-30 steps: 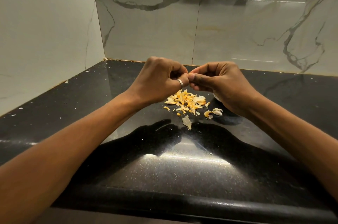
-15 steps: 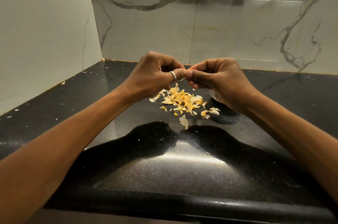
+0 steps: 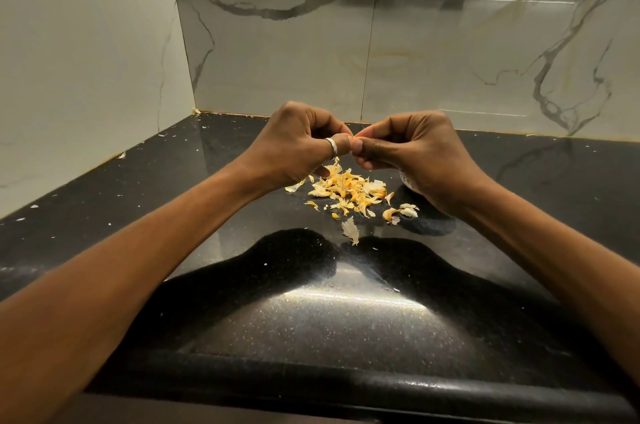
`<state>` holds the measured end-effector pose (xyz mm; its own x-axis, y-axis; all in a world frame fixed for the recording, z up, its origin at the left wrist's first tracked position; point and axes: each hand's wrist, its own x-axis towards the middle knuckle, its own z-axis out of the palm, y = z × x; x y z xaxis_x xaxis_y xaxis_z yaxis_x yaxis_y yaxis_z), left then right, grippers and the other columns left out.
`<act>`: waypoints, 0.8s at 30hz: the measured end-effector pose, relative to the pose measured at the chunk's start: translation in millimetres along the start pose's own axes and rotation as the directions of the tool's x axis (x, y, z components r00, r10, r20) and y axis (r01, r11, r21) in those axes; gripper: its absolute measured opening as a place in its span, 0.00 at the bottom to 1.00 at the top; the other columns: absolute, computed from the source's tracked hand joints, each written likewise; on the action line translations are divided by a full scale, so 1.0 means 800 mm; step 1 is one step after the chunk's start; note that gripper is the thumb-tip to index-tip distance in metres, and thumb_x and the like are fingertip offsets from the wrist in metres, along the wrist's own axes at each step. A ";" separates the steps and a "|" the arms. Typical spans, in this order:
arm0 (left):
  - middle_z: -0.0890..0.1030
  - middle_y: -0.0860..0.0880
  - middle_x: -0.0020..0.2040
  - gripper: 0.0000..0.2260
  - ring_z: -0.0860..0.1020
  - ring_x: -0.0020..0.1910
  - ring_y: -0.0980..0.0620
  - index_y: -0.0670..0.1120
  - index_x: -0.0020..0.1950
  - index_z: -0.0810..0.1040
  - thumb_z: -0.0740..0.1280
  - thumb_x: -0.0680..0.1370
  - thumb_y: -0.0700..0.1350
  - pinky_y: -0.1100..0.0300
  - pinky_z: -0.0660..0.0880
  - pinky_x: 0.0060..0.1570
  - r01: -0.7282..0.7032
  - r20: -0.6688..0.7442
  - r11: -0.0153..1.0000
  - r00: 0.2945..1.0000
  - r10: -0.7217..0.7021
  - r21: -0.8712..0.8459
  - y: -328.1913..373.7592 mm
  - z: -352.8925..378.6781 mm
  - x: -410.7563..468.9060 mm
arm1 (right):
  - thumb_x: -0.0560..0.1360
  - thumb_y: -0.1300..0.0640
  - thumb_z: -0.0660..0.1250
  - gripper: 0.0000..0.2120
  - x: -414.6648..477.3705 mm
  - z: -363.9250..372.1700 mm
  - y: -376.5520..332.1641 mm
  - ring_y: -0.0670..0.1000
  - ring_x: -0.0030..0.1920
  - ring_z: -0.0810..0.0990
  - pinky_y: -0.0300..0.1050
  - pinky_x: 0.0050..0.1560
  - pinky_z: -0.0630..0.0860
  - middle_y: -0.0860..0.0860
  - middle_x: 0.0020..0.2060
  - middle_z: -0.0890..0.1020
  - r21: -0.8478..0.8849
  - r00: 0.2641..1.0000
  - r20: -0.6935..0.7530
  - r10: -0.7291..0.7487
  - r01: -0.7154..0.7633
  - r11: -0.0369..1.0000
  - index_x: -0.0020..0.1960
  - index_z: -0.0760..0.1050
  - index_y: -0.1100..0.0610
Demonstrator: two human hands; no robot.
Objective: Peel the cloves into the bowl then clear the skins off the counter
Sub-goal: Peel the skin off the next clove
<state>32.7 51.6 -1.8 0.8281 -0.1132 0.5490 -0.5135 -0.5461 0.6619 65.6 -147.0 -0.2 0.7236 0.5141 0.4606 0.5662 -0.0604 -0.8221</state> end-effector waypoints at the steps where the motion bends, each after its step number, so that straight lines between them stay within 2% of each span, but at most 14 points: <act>1: 0.81 0.37 0.42 0.07 0.80 0.35 0.46 0.39 0.48 0.83 0.73 0.76 0.43 0.56 0.82 0.33 0.003 -0.002 1.000 1.000 -0.003 -0.003 0.000 0.001 0.000 | 0.74 0.64 0.72 0.05 0.000 0.000 0.000 0.51 0.40 0.84 0.41 0.45 0.83 0.59 0.42 0.86 -0.001 1.000 0.001 -0.003 0.003 1.000 0.49 0.82 0.61; 7: 0.82 0.35 0.42 0.08 0.81 0.36 0.41 0.39 0.49 0.83 0.73 0.77 0.45 0.57 0.82 0.32 0.014 -0.008 0.999 1.000 -0.015 -0.037 0.001 0.002 0.000 | 0.72 0.61 0.72 0.07 0.000 0.000 -0.002 0.51 0.39 0.84 0.41 0.45 0.82 0.59 0.42 0.86 0.055 1.000 -0.002 0.006 -0.006 0.998 0.49 0.82 0.61; 10: 0.80 0.38 0.39 0.09 0.79 0.34 0.46 0.39 0.50 0.82 0.72 0.77 0.45 0.57 0.82 0.32 0.028 -0.002 0.999 1.000 -0.028 -0.047 0.003 0.000 0.000 | 0.69 0.57 0.72 0.11 0.000 0.001 -0.003 0.50 0.39 0.84 0.42 0.47 0.82 0.60 0.42 0.85 0.092 1.000 0.004 0.014 -0.014 0.996 0.50 0.82 0.62; 14: 0.77 0.43 0.36 0.08 0.77 0.33 0.50 0.38 0.50 0.82 0.71 0.79 0.44 0.58 0.82 0.32 0.048 0.003 0.998 0.999 -0.048 -0.037 0.004 0.000 0.000 | 0.73 0.62 0.70 0.09 0.001 -0.001 -0.001 0.49 0.39 0.83 0.39 0.46 0.81 0.58 0.41 0.85 0.111 1.000 0.014 0.024 -0.026 0.994 0.52 0.80 0.65; 17: 0.78 0.44 0.38 0.07 0.79 0.34 0.49 0.37 0.51 0.82 0.69 0.80 0.42 0.57 0.82 0.34 0.060 -0.004 0.998 0.998 -0.060 -0.020 0.002 -0.001 0.000 | 0.76 0.65 0.68 0.09 0.002 -0.003 0.001 0.49 0.41 0.84 0.39 0.46 0.80 0.58 0.43 0.84 0.134 0.999 0.007 0.045 -0.045 0.990 0.55 0.79 0.66; 24: 0.80 0.44 0.38 0.05 0.80 0.36 0.49 0.38 0.48 0.83 0.71 0.78 0.41 0.53 0.83 0.34 0.089 -0.048 0.996 0.995 -0.090 -0.023 0.006 -0.002 -0.001 | 0.78 0.64 0.67 0.07 0.004 -0.004 0.000 0.50 0.44 0.84 0.40 0.45 0.81 0.57 0.44 0.85 0.106 0.998 -0.015 0.056 -0.054 0.993 0.55 0.79 0.65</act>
<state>29.0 50.4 2.2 0.8591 -0.0241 0.5113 -0.4431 -0.5351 0.7193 69.0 -148.2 2.3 0.7600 0.4966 0.4192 0.4815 0.0030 -0.8764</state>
